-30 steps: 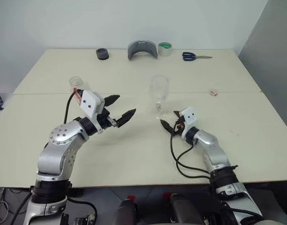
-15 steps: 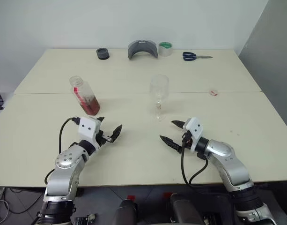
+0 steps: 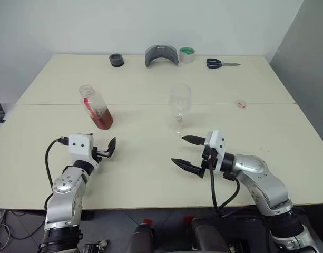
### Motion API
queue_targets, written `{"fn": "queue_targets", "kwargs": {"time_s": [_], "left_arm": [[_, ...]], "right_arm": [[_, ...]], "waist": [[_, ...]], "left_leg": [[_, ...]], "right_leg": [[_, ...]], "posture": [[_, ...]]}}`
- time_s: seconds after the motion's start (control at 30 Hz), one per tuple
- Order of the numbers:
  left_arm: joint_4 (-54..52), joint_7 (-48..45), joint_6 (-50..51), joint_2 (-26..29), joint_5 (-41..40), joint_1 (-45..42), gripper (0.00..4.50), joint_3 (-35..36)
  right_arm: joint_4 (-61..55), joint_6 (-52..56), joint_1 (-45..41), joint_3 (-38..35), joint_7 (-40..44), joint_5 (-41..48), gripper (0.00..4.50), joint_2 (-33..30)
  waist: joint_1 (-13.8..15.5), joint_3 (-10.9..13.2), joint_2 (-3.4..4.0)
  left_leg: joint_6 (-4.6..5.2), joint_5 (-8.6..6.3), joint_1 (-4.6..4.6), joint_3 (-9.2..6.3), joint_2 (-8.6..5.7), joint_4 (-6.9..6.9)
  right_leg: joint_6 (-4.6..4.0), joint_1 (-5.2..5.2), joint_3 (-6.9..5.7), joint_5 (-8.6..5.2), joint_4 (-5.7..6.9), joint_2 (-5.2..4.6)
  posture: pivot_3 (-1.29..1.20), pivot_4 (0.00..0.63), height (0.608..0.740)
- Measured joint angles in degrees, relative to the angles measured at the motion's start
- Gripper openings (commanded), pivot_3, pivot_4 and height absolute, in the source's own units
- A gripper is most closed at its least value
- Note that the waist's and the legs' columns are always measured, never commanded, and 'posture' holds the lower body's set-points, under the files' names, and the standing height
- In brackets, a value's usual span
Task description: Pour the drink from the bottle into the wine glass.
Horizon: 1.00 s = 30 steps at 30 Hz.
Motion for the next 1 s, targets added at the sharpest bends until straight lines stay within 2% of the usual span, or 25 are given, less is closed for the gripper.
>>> {"fn": "queue_targets", "kwargs": {"time_s": [0.27, 0.67, 1.0], "left_arm": [[7.15, -3.92, -0.98, 2.92, -1.79, -6.14, 4.5, 1.6], [22.99, -9.17, -8.41, 5.95, -2.0, -14.59, 4.5, 2.29], [27.12, -10.33, -9.99, 6.31, -0.98, -19.96, 4.5, 1.09]], "right_arm": [[-1.03, 0.62, -0.52, 1.03, -0.34, 0.0, 4.49, -0.09], [-1.53, 1.75, -2.44, 1.56, 0.01, 0.9, 4.49, -0.43], [-1.53, 1.76, -3.27, 2.13, 0.02, 0.87, 4.49, -0.48]], "waist": [[0.05, 0.0, 0.0], [0.27, 0.01, -0.02], [0.29, 0.02, -0.04]], "left_leg": [[-0.01, 0.0, -0.01, 0.03, 0.0, 0.0], [-0.03, 0.0, -0.06, -0.08, -0.01, 0.0], [-0.05, 0.01, -0.13, -0.16, -0.01, 0.02]], "right_leg": [[-0.01, -0.01, 0.01, 0.01, -0.01, 0.0], [-0.22, -0.02, -0.1, 0.13, -0.02, 0.0], [-0.23, -0.04, -0.16, 0.14, -0.01, 0.0]], "posture": [[0.0, 0.15, 0.74], [0.0, 0.15, 0.74], [0.0, 0.15, 0.74]]}}
